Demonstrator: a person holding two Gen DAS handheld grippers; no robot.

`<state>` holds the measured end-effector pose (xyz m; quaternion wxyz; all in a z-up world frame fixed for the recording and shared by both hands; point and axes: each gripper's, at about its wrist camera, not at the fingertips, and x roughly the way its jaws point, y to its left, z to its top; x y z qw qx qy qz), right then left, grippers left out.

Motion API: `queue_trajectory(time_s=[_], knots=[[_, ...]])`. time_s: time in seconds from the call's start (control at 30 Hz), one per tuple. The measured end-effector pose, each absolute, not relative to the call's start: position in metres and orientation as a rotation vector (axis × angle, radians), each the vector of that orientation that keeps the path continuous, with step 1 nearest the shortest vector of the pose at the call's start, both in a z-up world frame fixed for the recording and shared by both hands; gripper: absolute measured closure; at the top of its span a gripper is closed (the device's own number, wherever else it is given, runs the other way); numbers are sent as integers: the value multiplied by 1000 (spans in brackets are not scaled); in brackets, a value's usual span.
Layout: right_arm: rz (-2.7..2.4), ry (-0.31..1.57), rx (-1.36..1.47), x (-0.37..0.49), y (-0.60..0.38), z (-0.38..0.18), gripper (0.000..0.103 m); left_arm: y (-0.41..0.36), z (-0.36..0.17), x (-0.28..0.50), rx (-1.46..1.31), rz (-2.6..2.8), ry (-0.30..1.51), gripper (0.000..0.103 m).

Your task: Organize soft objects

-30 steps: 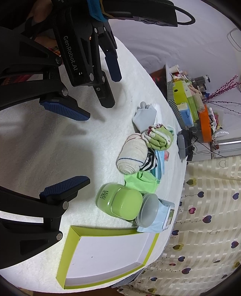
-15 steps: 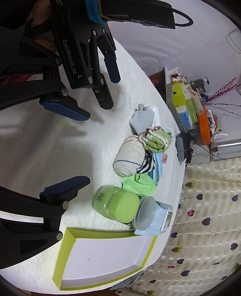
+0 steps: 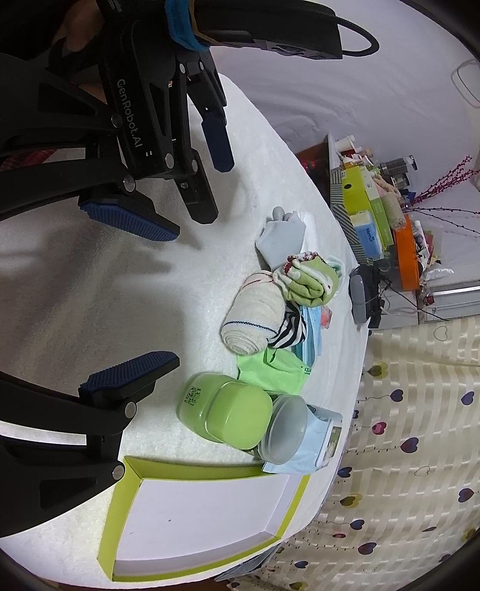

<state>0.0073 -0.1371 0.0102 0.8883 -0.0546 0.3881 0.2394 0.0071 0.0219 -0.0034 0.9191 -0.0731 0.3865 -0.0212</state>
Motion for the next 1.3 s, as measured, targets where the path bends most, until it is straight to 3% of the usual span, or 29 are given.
queue_trajectory(time_s=[1.3], knots=[[505,782,-145,38,-118,29,40,50,10,33,-181,-19,774,32]])
